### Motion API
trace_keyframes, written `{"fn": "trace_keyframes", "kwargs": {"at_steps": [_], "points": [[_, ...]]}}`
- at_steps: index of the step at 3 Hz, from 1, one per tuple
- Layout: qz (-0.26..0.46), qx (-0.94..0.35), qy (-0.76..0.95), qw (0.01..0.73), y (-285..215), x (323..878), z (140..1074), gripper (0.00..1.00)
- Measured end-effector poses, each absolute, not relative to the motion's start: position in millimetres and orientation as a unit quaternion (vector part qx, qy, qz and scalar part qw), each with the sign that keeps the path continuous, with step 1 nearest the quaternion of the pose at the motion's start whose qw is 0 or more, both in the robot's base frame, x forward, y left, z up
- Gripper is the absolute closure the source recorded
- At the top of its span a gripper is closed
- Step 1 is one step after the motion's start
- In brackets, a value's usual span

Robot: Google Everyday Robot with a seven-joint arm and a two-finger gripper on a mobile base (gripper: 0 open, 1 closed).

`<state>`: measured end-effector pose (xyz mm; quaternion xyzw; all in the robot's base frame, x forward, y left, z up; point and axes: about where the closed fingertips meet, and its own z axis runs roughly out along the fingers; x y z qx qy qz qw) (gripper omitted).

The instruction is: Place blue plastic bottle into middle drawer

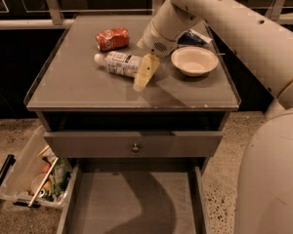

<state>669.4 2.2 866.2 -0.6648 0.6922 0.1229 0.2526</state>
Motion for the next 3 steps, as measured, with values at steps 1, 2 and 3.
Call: {"fn": "trace_keyframes", "kwargs": {"at_steps": [1,2,3], "points": [[0.123,-0.665,0.692,0.253,2.3,669.4,866.1,0.17],[0.123,-0.665,0.692,0.252,2.3,669.4,866.1,0.40],[0.123,-0.665,0.692,0.252,2.3,669.4,866.1,0.63]]}}
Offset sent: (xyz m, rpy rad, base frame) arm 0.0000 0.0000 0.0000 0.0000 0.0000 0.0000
